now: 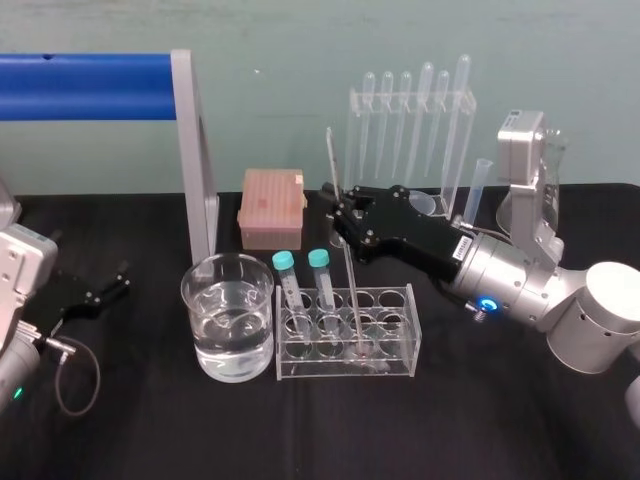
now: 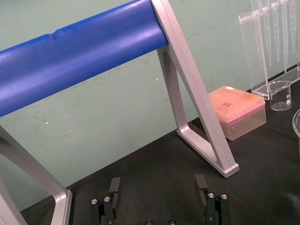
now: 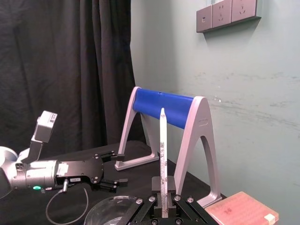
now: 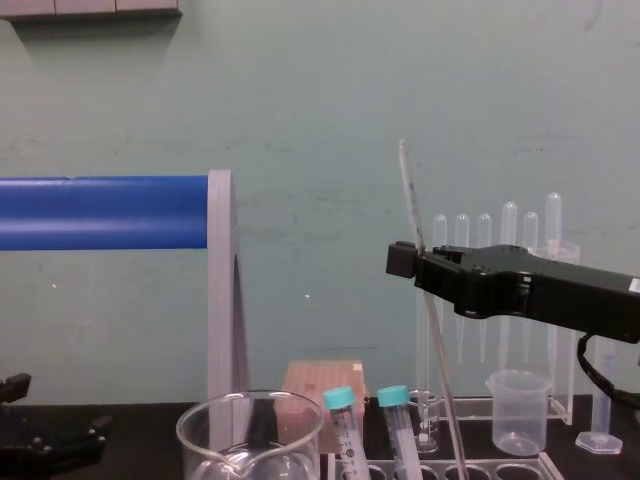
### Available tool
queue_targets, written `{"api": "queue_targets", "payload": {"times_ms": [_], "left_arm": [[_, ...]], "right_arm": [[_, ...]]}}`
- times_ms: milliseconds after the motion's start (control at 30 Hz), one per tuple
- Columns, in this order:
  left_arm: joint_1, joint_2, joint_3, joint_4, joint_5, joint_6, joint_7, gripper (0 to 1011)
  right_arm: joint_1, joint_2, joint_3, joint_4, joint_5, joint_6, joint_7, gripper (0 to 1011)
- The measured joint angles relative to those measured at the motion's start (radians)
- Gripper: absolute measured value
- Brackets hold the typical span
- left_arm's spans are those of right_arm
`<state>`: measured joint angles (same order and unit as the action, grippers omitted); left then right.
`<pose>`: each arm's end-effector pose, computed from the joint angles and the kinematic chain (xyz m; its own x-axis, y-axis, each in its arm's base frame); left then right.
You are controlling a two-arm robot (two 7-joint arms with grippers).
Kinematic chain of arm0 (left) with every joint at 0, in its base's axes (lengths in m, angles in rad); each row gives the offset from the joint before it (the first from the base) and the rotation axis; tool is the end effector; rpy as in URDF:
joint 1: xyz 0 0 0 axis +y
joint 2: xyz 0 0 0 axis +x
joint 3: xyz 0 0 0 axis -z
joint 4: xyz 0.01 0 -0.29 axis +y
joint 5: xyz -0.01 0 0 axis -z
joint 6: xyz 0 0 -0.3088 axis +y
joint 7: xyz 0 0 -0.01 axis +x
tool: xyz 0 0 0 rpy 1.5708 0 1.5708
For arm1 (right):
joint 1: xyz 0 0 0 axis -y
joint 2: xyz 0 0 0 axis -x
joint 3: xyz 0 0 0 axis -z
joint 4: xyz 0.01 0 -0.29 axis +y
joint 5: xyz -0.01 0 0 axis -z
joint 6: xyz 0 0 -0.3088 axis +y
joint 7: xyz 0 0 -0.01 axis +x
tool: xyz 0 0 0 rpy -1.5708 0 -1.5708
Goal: Hold the thermometer with one hand and immerse one end into the beaker, then reinsert it into the test tube rack.
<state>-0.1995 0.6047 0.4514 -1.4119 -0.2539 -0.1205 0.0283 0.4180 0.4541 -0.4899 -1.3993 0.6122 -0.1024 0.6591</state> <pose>0.3581 0.0827 -0.3023 0.2922 0.8803 0.3738 -0.9553 0.2873 0.0704 0.4162 -0.0191 -0.2353 0.8423 -0.5366 0.0506 0.5279 0.8402 0.1239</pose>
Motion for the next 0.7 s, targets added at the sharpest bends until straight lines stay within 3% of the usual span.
{"api": "queue_targets", "payload": {"times_ms": [500,600,700], "left_arm": [[0.000,0.000,0.000,0.000,0.000,0.000,0.000,1008],[0.000,0.000,0.000,0.000,0.000,0.000,0.000,1008],[0.000,0.000,0.000,0.000,0.000,0.000,0.000,1008]], "right_arm": [[0.002,-0.001,-0.001,0.004,-0.009,0.002,-0.001,64],[0.002,-0.001,-0.001,0.003,-0.009,0.002,-0.001,96],[0.001,-0.001,-0.001,0.003,-0.008,0.002,-0.001,226]]}}
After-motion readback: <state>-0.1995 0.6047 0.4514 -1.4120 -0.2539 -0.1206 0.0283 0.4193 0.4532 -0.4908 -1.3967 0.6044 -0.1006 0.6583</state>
